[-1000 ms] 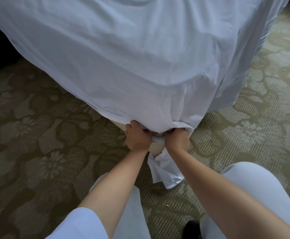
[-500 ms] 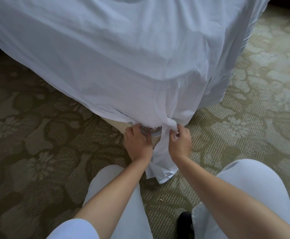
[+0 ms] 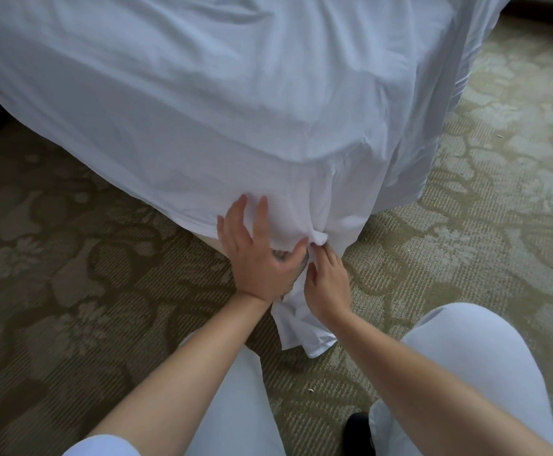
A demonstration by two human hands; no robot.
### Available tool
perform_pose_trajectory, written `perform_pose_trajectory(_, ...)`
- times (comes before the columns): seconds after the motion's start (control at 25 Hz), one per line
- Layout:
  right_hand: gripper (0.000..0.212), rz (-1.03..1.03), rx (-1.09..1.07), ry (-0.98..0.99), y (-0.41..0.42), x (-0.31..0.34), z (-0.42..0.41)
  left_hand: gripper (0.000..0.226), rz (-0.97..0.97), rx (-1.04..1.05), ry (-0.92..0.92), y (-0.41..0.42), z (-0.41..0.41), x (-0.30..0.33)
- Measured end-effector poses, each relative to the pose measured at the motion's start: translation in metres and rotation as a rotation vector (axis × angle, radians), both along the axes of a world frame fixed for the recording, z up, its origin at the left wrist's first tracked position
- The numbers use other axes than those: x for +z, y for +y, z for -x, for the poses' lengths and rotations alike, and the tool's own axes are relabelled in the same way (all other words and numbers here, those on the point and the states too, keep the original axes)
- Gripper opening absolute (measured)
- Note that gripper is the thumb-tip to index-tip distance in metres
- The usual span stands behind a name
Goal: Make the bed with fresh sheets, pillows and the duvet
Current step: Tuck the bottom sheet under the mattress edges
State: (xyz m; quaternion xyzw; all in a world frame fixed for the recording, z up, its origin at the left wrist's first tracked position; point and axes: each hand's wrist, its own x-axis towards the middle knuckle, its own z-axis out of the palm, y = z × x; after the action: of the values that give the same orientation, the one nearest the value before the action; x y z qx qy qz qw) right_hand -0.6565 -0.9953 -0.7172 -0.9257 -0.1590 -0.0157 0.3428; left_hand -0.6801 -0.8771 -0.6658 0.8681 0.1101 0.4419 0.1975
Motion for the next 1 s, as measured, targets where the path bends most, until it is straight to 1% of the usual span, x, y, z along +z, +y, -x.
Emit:
perform_pose_trajectory(0.08, 0.050, 0.019, -0.010, -0.001, -0.006, -0.008, 0.010, 0.099, -0.168, -0.039, 0.013, -0.005, -0.011, 0.015)
perform_pose_trajectory(0.12, 0.053, 0.000, -0.064, 0.028, -0.010, -0.011, 0.012, 0.106, -0.222, -0.055, 0.026, -0.008, -0.015, 0.019)
perform_pose_trajectory(0.2, 0.058, -0.049, -0.206, 0.163, -0.012, -0.013, 0.010, 0.114, -0.284, -0.056, 0.039, -0.008, -0.023, 0.023)
perform_pose_trajectory(0.24, 0.065, -0.061, -0.264, 0.261, -0.012, -0.013, 0.006, 0.115, -0.309, -0.045, 0.038, -0.006, -0.027, 0.025)
perform_pose_trajectory(0.32, 0.087, -0.029, -0.301, 0.460, -0.013, -0.014, -0.003, 0.108, -0.367, -0.029, 0.027, -0.002, -0.035, 0.029)
perform_pose_trajectory(0.4, 0.102, -0.031, -0.291, 0.610, -0.014, -0.019, -0.014, 0.093, -0.386, -0.027, 0.002, -0.005, -0.044, 0.036)
perform_pose_trajectory(0.48, 0.105, -0.111, -0.296, 0.674, -0.011, -0.027, -0.023, 0.082, -0.380, -0.014, -0.032, -0.010, -0.049, 0.041)
perform_pose_trajectory(0.64, 0.106, -0.214, -0.310, 0.751, -0.006, -0.035, -0.027, 0.077, -0.385, 0.011, -0.070, -0.010, -0.052, 0.038)
perform_pose_trajectory(0.76, 0.106, -0.423, -0.316, 0.939, -0.009, -0.039, -0.026, 0.076, -0.391, 0.026, -0.067, -0.011, -0.051, 0.038)
perform_pose_trajectory(0.8, 0.102, -0.474, -0.327, 0.998, -0.008, -0.038, -0.027, 0.076, -0.384, 0.027, -0.063, -0.012, -0.051, 0.039)
perform_pose_trajectory(0.84, 0.094, -0.478, -0.358, 1.048, -0.007, -0.037, -0.029, 0.076, -0.377, 0.027, -0.059, -0.013, -0.050, 0.039)
perform_pose_trajectory(0.88, 0.076, -0.487, -0.395, 1.088, -0.006, -0.037, -0.031, 0.076, -0.375, 0.029, -0.056, -0.013, -0.050, 0.039)
perform_pose_trajectory(0.96, 0.018, -0.524, -0.505, 1.132, 0.000, -0.031, -0.036, 0.074, -0.382, 0.039, -0.062, -0.012, -0.052, 0.039)
perform_pose_trajectory(1.0, 0.004, -0.540, -0.579, 1.130, 0.002, -0.029, -0.039, 0.073, -0.381, 0.040, -0.068, -0.012, -0.052, 0.038)
